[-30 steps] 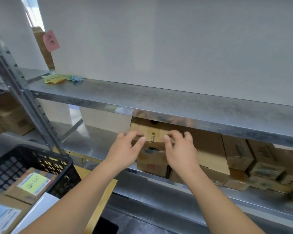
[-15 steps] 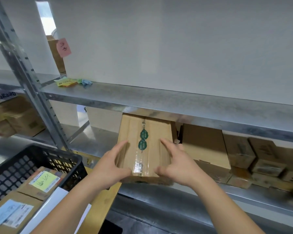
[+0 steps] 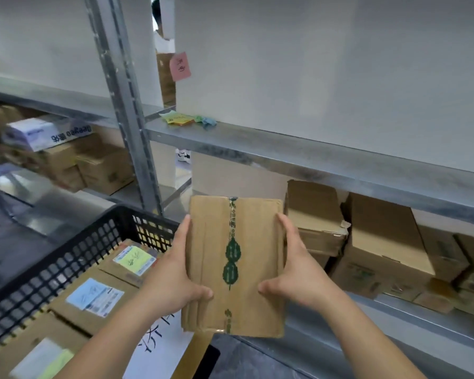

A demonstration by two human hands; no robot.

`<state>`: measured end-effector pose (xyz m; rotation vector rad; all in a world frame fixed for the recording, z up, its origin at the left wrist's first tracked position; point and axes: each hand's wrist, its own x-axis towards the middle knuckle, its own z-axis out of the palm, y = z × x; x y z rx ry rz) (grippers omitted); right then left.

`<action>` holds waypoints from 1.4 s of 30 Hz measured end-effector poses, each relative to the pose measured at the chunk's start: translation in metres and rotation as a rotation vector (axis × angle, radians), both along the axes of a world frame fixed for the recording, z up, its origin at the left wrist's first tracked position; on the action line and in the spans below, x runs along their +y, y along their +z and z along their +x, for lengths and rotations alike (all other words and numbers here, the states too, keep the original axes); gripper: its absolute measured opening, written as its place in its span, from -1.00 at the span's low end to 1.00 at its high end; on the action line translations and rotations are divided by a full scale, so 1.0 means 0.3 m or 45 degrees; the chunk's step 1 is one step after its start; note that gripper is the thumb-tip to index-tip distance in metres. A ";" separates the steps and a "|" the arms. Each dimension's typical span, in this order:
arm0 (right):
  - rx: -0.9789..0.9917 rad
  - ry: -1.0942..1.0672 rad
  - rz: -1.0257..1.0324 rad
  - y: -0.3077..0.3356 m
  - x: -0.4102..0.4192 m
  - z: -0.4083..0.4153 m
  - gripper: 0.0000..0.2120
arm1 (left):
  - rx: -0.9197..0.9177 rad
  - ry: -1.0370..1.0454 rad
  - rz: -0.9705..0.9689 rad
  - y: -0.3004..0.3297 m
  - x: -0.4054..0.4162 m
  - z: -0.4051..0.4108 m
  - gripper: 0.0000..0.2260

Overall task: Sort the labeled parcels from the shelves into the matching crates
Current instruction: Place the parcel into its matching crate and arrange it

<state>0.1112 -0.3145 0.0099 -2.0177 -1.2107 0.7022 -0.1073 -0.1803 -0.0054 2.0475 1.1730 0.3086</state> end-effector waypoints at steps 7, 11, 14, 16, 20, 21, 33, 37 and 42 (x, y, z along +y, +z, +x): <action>0.022 0.066 0.118 0.019 0.082 -0.109 0.22 | -0.169 0.054 0.085 0.014 0.021 -0.194 0.23; 0.151 0.117 0.177 0.064 0.104 -0.131 -0.21 | -0.444 0.053 0.101 0.018 0.062 -0.276 -0.36; 0.462 0.088 0.289 0.111 0.111 -0.165 -0.64 | -0.680 0.112 -0.045 0.048 0.079 -0.307 -0.57; 0.415 0.064 0.344 0.128 0.118 -0.188 -0.70 | -0.721 0.157 -0.026 0.076 0.082 -0.311 -0.60; 0.284 0.078 0.359 0.101 0.123 -0.154 -0.81 | -0.604 0.232 0.114 0.099 0.082 -0.306 -0.77; 0.260 0.106 0.323 0.093 0.121 -0.132 -0.81 | -0.600 0.224 0.089 0.095 0.083 -0.304 -0.71; 0.053 0.312 0.363 0.027 0.236 0.035 -0.82 | -0.427 0.139 0.245 0.043 0.047 -0.154 -0.70; -0.075 0.602 0.303 0.011 0.281 0.078 -0.36 | -0.319 0.201 0.322 0.025 0.032 -0.102 -0.80; -0.203 0.848 0.330 -0.004 0.382 0.104 -0.32 | -0.211 0.282 0.362 -0.007 0.008 -0.086 -0.55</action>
